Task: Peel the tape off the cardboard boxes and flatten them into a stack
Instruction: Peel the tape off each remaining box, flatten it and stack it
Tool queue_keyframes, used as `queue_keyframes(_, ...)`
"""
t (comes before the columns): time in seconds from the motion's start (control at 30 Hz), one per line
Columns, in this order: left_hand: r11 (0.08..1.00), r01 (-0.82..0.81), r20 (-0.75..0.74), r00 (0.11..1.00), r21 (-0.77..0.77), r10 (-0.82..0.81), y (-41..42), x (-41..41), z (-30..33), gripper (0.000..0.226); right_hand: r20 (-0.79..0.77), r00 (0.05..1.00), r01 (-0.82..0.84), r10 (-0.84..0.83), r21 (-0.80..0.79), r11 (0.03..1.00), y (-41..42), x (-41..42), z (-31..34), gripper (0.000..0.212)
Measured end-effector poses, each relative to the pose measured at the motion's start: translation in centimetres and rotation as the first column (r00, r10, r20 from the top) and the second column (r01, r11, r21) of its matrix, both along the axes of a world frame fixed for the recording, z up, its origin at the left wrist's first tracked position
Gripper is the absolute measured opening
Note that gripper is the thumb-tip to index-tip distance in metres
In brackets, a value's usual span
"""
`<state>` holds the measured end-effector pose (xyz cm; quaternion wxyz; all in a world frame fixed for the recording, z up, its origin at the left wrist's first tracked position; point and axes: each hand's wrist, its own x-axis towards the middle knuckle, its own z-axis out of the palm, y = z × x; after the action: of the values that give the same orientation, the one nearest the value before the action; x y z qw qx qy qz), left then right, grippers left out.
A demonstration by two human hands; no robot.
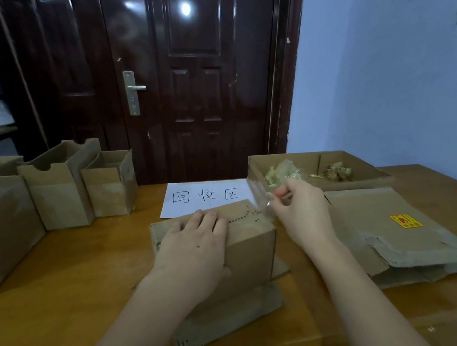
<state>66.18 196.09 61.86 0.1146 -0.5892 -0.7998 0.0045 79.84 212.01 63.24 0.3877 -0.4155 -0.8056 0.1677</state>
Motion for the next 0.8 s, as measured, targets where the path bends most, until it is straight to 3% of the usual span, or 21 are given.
queue_keyframes(0.1,0.999,-0.033,-0.010,0.999,-0.019,0.032,1.5,1.4,0.6,0.082,-0.054,0.966,-0.256,0.251,-0.105,0.961,-0.8,-0.5,-1.0,0.007)
queue_keyframes(0.17,0.999,-0.034,0.012,0.999,0.011,0.034,2.6,2.3,0.6,0.084,-0.149,0.932,-0.354,0.331,-0.167,0.920,-0.8,-0.7,-1.6,0.006)
queue_keyframes(0.27,0.995,-0.021,0.026,0.999,0.093,0.019,3.2,2.3,-0.2,0.080,-0.384,0.889,-0.393,0.249,-0.360,0.846,0.0,-0.1,-2.3,0.018)
queue_keyframes(0.33,0.993,-0.011,-0.004,1.000,0.118,0.012,3.2,2.0,-0.7,0.079,-0.377,0.896,-0.400,0.235,-0.456,0.795,0.3,0.0,-3.0,0.007)
queue_keyframes(0.37,0.993,-0.006,-0.018,1.000,0.119,0.008,3.2,1.7,-0.8,0.078,-0.366,0.901,-0.395,0.234,-0.466,0.792,0.4,0.0,-3.3,0.012)
queue_keyframes(0.47,0.995,0.017,-0.031,0.999,0.103,-0.014,3.0,1.1,-0.7,0.076,-0.524,0.848,-0.394,0.079,-0.525,0.754,1.0,0.1,-3.6,0.019)
queue_keyframes(0.57,0.995,0.040,-0.032,0.999,0.096,-0.037,2.7,0.5,-0.6,0.078,-0.491,0.863,-0.357,0.120,-0.424,0.833,1.2,0.1,-4.3,0.010)
queue_keyframes(0.67,0.994,0.036,-0.031,0.999,0.102,-0.033,2.7,0.4,-0.6,0.079,-0.346,0.904,-0.341,0.251,-0.231,0.911,0.7,-0.1,-5.1,0.022)
queue_keyframes(0.73,0.994,0.032,-0.027,0.999,0.102,-0.029,2.8,0.4,-0.6,0.079,-0.494,0.828,-0.477,0.266,-0.370,0.797,0.7,0.2,-5.0,0.023)
queue_keyframes(0.8,0.994,0.032,-0.025,0.999,0.103,-0.030,2.7,0.3,-0.5,0.078,-0.655,0.733,-0.624,0.183,-0.540,0.565,0.5,0.7,-4.6,0.022)
